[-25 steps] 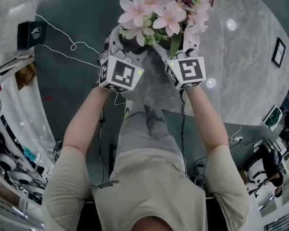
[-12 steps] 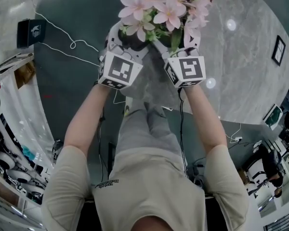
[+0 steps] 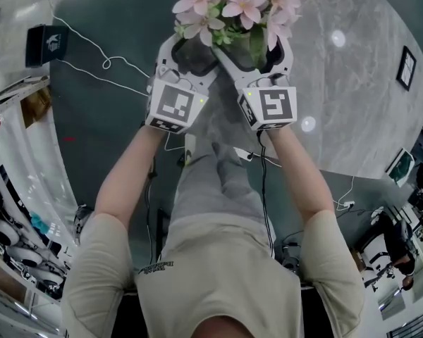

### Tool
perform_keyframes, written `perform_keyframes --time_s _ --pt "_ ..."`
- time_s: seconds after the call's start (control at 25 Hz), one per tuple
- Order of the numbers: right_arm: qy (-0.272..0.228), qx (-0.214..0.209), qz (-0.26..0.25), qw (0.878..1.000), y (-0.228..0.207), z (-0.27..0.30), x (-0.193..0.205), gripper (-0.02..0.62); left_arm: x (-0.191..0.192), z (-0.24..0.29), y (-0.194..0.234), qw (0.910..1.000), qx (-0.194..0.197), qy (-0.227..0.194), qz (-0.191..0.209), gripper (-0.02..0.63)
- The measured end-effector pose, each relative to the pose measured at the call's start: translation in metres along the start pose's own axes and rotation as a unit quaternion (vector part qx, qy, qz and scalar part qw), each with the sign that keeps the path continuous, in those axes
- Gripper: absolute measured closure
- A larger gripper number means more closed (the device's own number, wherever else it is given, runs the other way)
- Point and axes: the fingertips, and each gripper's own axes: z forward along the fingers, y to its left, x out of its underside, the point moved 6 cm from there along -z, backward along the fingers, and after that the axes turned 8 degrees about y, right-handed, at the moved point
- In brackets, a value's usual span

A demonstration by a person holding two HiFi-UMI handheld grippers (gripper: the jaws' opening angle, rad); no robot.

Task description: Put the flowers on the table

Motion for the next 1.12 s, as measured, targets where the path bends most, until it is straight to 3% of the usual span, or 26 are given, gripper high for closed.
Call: perform_keyframes --time_s 0.64,0.84,1.12 --pt "-0.011 0.008 -0.034 0.999 0.017 -0.062 -0.057 0.083 -0.051 -0.057 -0.032 0.9999 0.01 -0.012 -0.007 0.265" --pt "-0.03 0.019 -0.041 0.999 0.023 -0.084 -0.095 0.083 -0.085 -0.084 -0.033 0.9996 0.004 -0.024 -0.014 0.27" --pt "-0.084 0.051 -0.025 0.995 0.01 -0.131 -0.156 0.084 -0.15 -0.111 -0.039 0.9961 -0.005 -0.08 -0.037 0.323"
